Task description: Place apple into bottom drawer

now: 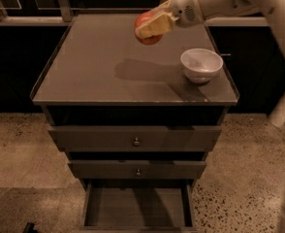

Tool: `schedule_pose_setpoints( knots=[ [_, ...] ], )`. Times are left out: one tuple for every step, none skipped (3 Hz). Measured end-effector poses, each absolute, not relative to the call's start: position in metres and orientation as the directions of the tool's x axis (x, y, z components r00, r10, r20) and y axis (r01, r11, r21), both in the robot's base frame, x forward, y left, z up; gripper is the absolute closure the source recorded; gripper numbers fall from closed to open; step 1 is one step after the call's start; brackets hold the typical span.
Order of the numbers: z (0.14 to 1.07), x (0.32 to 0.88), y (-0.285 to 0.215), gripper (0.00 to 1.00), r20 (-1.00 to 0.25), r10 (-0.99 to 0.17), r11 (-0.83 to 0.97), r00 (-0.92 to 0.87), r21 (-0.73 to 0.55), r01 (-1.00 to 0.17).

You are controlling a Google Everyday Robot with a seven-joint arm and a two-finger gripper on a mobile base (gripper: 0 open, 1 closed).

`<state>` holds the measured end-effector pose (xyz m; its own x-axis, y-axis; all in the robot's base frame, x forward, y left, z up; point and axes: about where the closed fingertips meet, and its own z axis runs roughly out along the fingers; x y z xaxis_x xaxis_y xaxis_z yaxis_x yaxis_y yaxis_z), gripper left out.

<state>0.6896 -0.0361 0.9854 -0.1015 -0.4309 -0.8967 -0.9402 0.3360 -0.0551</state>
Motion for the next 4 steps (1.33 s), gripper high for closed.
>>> schedule_pose_setpoints(
  knots=[
    [1.039,0.638,-0.037,1.0,-0.959,-0.269,0.411,-0.089,-0.031,-0.911],
    [1.028,0.631,-0.041,1.0,-0.968,-0.222,0.448,-0.118,0.006,-0.894],
    [1.028,0.631,-0.041,1.0,-0.968,-0.223,0.448,-0.118,0.006,-0.894],
    [1.02,0.627,-0.032,1.0,-0.967,-0.227,0.427,-0.12,0.012,-0.904]
  ],
)
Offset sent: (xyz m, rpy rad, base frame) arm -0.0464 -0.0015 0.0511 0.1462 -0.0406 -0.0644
